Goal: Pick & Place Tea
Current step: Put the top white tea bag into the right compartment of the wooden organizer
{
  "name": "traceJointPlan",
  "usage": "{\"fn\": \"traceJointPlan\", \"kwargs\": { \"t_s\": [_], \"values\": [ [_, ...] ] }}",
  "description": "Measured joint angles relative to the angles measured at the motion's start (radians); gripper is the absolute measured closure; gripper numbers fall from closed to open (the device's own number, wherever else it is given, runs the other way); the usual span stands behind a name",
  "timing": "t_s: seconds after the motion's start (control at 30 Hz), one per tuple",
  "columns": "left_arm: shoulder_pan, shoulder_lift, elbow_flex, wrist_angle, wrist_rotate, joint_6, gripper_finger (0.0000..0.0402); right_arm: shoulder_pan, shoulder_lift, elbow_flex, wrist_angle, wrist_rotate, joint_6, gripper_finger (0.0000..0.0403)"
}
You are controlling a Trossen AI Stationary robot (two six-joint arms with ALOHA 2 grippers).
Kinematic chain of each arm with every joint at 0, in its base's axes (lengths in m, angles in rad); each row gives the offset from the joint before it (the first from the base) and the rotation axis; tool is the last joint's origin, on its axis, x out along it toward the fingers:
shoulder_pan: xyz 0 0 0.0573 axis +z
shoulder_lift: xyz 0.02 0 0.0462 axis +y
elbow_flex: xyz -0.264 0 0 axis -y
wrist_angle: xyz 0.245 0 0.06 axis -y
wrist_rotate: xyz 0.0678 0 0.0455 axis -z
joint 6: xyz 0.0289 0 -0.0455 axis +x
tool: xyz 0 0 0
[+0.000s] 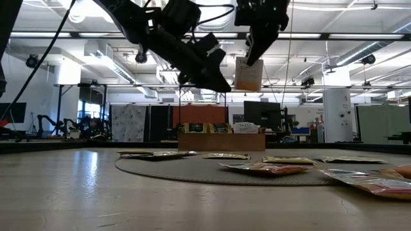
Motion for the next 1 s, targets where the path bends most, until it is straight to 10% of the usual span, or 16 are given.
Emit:
{"fn": "traceJointPlan", "kwargs": {
  "t_s": [1.0],
  "values": [
    [0.072, -0.146, -0.192, 0.021, 0.037, -0.089, 0.0284, -0.289, 0.261, -0.026, 0.195, -0.088, -0.152, 0.0394]
  ]
}}
